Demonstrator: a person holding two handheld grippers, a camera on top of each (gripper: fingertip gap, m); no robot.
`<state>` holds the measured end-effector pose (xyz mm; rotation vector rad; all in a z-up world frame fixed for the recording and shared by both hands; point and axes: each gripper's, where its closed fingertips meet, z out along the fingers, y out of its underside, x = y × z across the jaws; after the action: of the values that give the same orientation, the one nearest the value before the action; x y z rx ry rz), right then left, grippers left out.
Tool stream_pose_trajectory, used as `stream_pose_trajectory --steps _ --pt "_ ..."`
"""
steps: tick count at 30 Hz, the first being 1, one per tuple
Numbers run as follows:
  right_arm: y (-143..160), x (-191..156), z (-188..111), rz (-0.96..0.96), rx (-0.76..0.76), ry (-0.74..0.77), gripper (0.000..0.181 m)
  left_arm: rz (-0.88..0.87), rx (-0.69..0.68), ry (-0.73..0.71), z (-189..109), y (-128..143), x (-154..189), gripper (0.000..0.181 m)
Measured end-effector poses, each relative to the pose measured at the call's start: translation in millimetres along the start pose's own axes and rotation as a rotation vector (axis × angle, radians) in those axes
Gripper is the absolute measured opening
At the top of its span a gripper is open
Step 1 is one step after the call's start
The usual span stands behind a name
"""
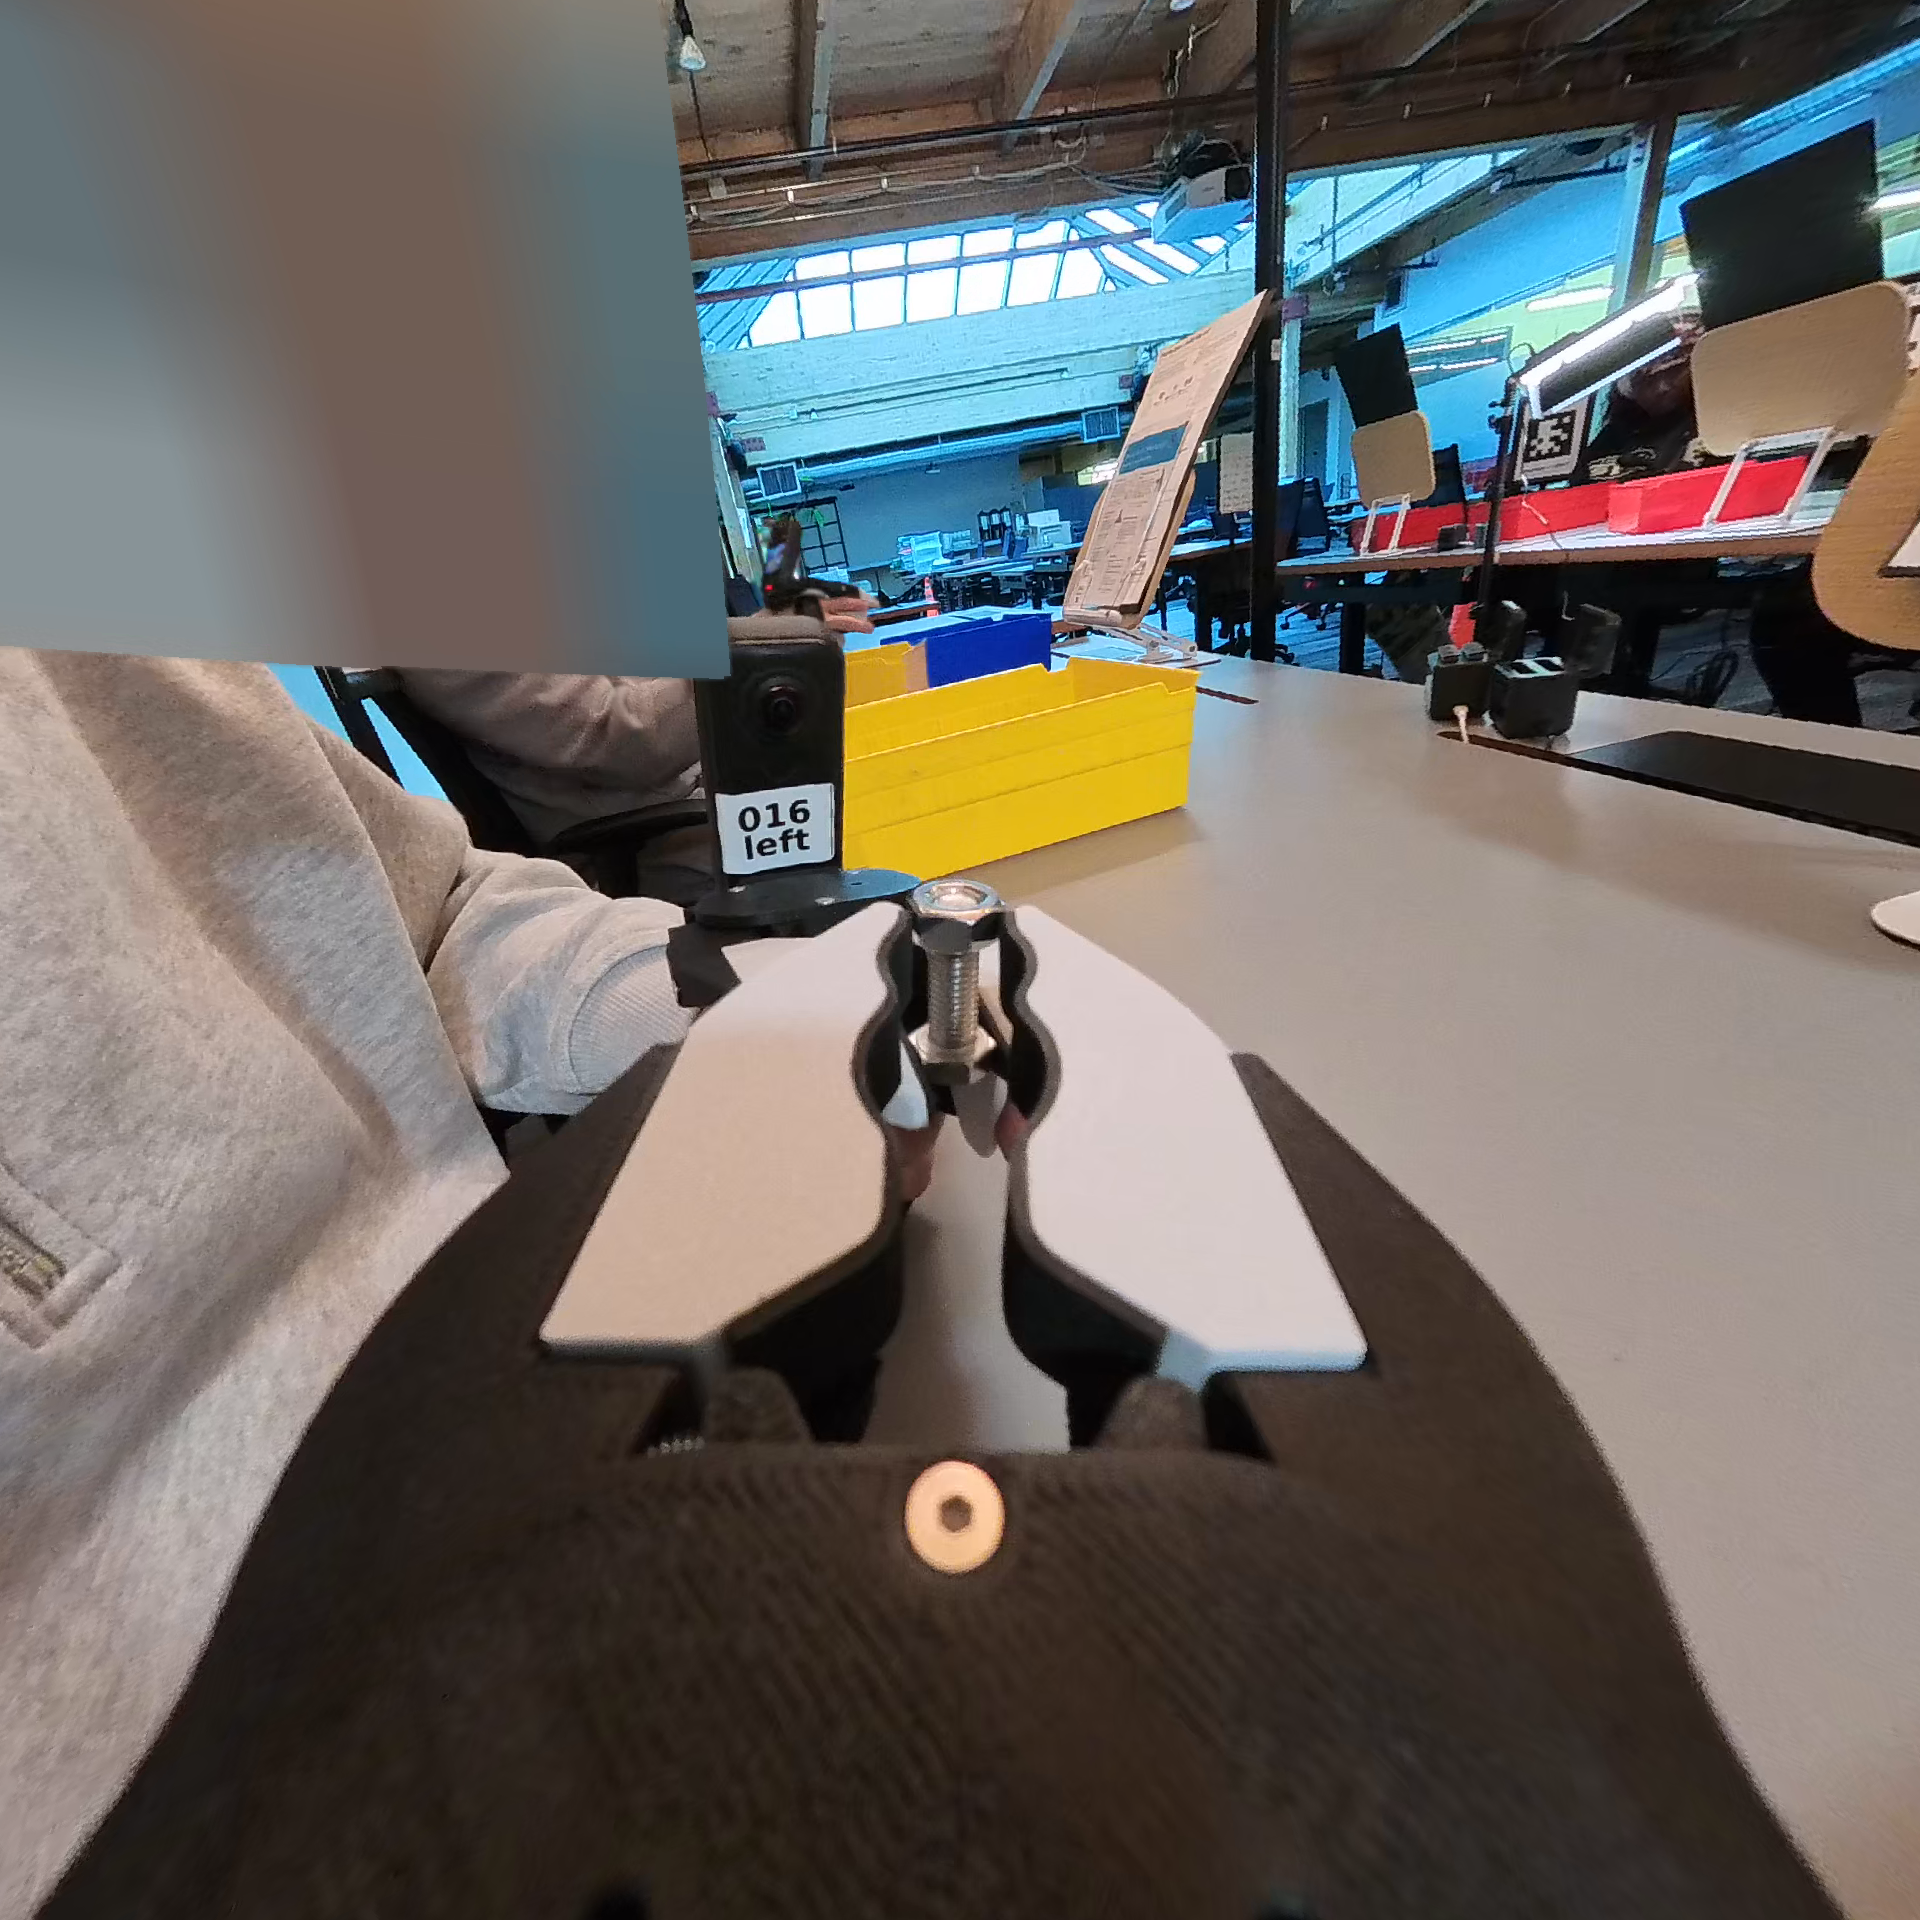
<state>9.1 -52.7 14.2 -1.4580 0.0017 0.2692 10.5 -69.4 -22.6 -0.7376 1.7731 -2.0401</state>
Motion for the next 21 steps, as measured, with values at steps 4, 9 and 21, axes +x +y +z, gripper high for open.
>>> stream_pose_trajectory --steps 4,9,21 --pt "2.3 0.6 0.9 0.011 -0.012 -0.006 0.015 -0.001 -0.018 -0.002 0.5 2.9 -0.8 0.018" --pt "0.0 0.6 0.1 0.031 0.004 -0.014 0.024 0.013 -0.008 -0.025 -0.8 0.6 -4.2 0.017" --pt "-4.5 12.4 -7.2 0.055 0.032 0.018 0.019 0.011 0.003 -0.006 -1.3 -1.8 -1.7 0.017"
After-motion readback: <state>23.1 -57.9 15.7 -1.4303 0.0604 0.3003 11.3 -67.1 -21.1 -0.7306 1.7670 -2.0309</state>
